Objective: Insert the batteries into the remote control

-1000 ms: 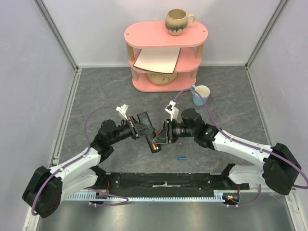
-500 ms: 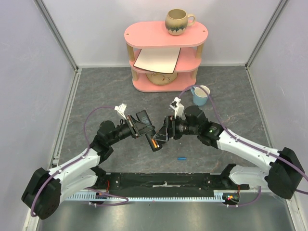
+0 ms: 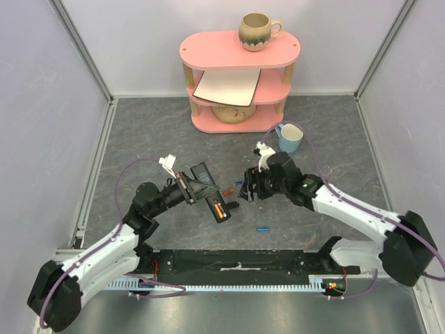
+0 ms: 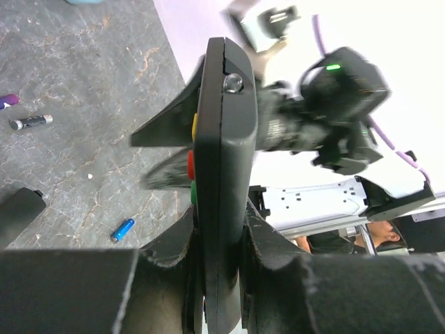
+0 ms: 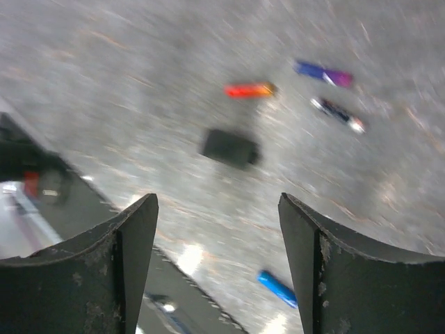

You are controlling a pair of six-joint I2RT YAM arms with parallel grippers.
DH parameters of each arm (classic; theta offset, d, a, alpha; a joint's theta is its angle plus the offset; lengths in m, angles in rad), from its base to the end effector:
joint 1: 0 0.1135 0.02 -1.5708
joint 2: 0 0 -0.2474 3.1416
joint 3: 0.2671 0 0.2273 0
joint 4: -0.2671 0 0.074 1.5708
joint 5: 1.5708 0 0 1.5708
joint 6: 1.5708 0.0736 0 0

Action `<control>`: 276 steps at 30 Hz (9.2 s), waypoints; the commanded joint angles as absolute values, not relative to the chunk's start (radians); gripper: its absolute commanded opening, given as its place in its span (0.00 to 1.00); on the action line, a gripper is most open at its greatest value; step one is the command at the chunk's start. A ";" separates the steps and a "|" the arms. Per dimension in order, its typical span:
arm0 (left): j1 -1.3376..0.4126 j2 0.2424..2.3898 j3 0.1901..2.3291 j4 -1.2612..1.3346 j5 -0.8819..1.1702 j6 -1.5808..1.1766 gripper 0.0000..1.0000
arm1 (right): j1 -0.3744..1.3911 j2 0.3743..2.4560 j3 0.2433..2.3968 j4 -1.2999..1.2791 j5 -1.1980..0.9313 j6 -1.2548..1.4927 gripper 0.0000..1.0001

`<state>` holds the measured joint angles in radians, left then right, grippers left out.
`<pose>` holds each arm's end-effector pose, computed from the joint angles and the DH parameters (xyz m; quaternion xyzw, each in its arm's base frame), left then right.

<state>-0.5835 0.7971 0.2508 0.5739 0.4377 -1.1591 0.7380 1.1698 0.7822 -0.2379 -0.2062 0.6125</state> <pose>0.1549 -0.1397 0.2317 -0.0440 0.6968 -0.6329 0.3347 0.1877 0.1911 0.2284 -0.1023 0.8810 0.3546 0.2962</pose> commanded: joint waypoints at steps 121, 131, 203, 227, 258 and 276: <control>-0.569 0.387 0.192 0.356 0.339 -1.088 0.02 | 1.085 1.514 1.047 -0.576 0.342 0.337 0.30; -0.569 0.361 0.150 0.403 0.356 -1.115 0.02 | 1.066 1.650 1.077 -0.703 0.370 -0.063 0.32; -0.569 0.307 0.084 0.396 0.360 -1.132 0.02 | 0.997 1.667 0.925 -0.580 0.534 1.200 0.51; -0.569 0.393 0.095 0.426 0.367 -1.117 0.02 | 0.936 1.574 0.830 -0.502 0.413 0.749 0.46; -0.569 0.417 0.083 0.431 0.371 -1.115 0.02 | 0.968 1.669 0.979 -0.589 0.494 0.690 0.68; -0.569 0.429 0.072 0.442 0.368 -1.120 0.02 | 0.896 1.663 0.911 -0.525 0.399 0.704 0.59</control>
<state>-0.5690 0.4202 0.0750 0.3767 0.3500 -1.1030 0.9241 1.6760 0.9577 -0.5442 0.4480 0.6899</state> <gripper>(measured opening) 0.253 0.596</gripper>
